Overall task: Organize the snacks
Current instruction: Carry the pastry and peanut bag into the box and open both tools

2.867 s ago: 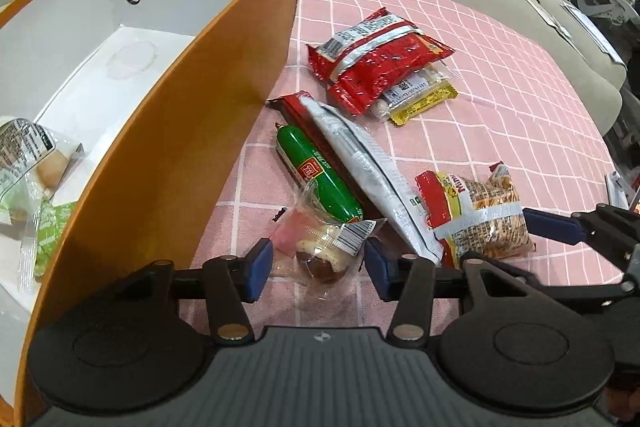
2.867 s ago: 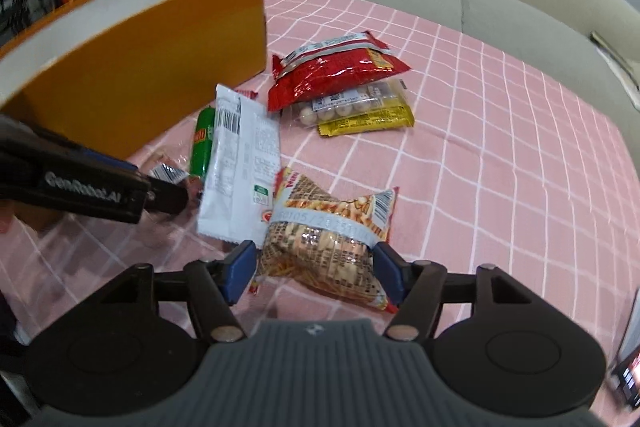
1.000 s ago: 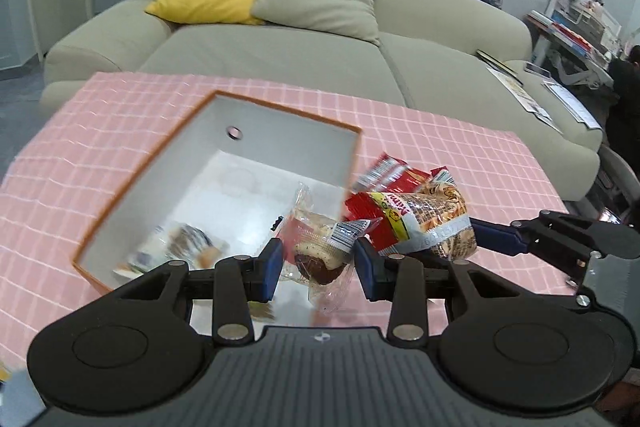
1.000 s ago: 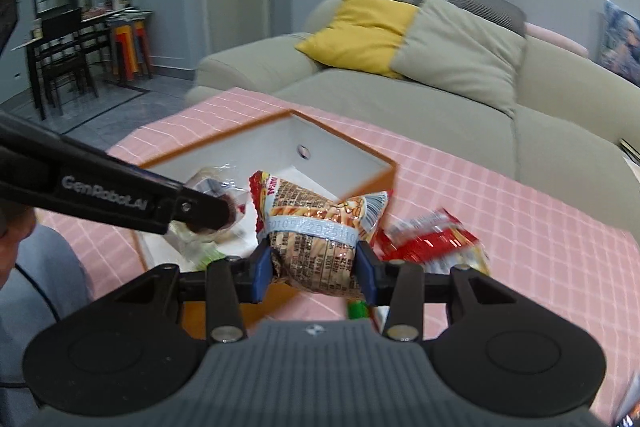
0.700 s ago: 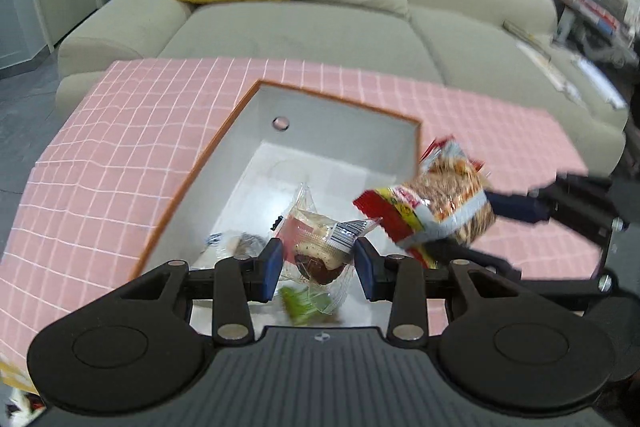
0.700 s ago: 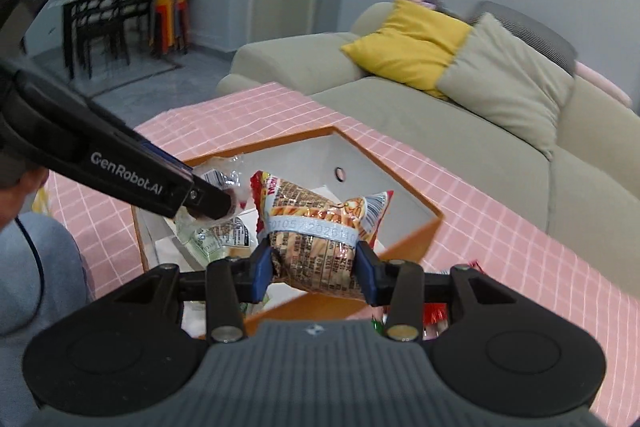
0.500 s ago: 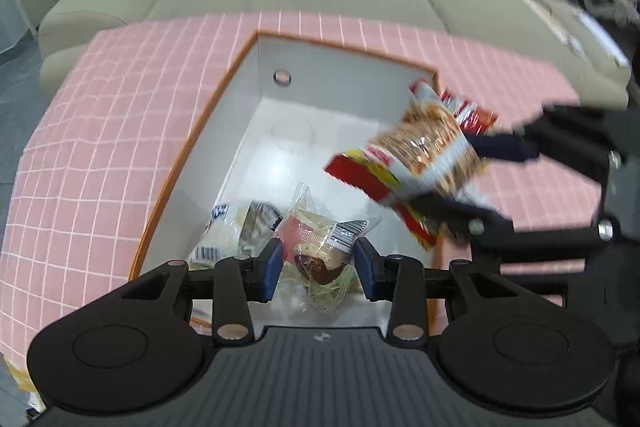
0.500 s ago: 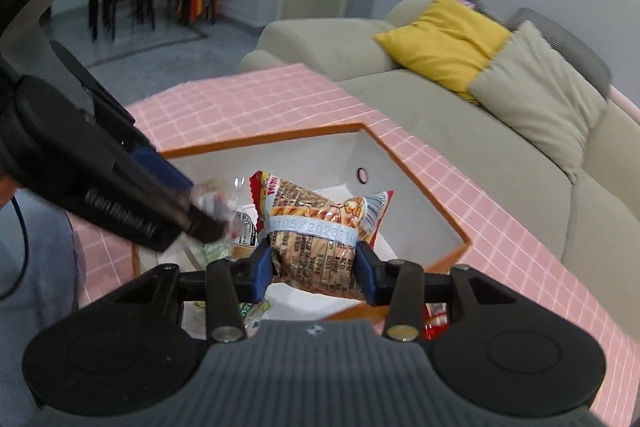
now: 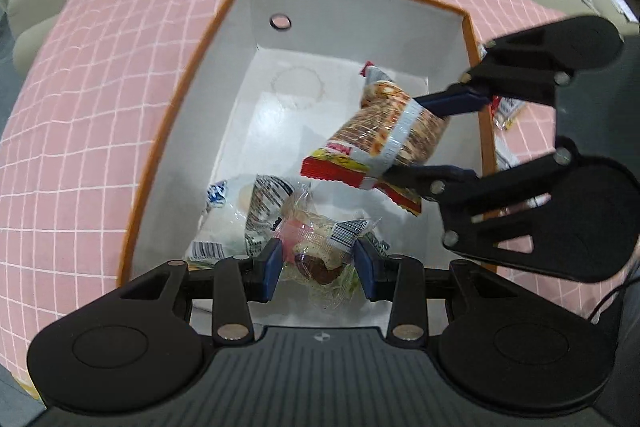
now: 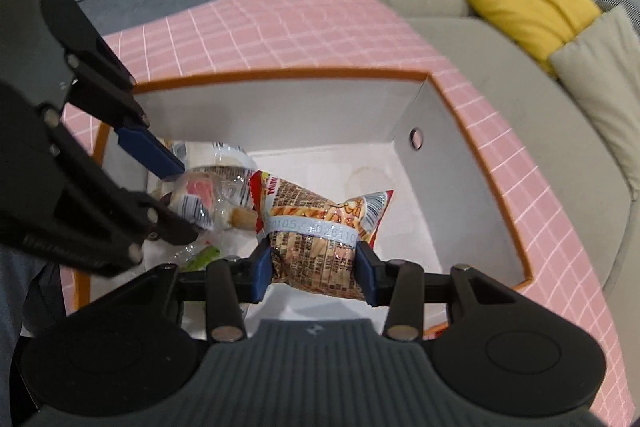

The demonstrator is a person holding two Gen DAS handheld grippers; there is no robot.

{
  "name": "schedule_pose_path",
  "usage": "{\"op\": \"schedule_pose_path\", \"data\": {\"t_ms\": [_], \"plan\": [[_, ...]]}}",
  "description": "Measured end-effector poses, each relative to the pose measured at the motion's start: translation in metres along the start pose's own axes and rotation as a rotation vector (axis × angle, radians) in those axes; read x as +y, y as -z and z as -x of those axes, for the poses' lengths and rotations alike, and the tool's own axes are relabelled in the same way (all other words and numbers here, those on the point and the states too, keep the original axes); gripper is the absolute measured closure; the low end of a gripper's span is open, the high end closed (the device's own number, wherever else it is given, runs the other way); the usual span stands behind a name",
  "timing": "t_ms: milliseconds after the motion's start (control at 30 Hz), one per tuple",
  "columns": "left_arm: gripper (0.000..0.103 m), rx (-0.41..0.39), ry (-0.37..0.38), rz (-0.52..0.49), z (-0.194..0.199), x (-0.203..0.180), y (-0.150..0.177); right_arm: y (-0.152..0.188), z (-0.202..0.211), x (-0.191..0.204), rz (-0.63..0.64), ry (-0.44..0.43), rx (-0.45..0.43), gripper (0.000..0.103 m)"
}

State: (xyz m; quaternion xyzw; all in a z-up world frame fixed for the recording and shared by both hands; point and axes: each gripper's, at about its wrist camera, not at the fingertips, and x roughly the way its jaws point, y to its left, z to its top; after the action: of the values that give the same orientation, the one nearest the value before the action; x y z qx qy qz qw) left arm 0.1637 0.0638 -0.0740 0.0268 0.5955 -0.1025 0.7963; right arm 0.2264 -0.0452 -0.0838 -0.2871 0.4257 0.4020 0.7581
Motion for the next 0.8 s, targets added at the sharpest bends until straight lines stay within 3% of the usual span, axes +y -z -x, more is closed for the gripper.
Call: {"op": "schedule_pose_path", "data": {"t_ms": [267, 533, 800], "plan": [[0.058, 0.141, -0.04, -0.038, -0.026, 0.004, 0.0, -0.007, -0.035, 0.01, 0.077, -0.034, 0.144, 0.061], [0.056, 0.162, -0.027, -0.029, -0.041, 0.009, -0.007, -0.004, -0.058, 0.014, 0.06, -0.037, 0.213, 0.06], [0.049, 0.157, -0.027, -0.013, -0.042, 0.013, -0.008, -0.001, -0.052, 0.012, 0.035, -0.036, 0.201, 0.055]]}}
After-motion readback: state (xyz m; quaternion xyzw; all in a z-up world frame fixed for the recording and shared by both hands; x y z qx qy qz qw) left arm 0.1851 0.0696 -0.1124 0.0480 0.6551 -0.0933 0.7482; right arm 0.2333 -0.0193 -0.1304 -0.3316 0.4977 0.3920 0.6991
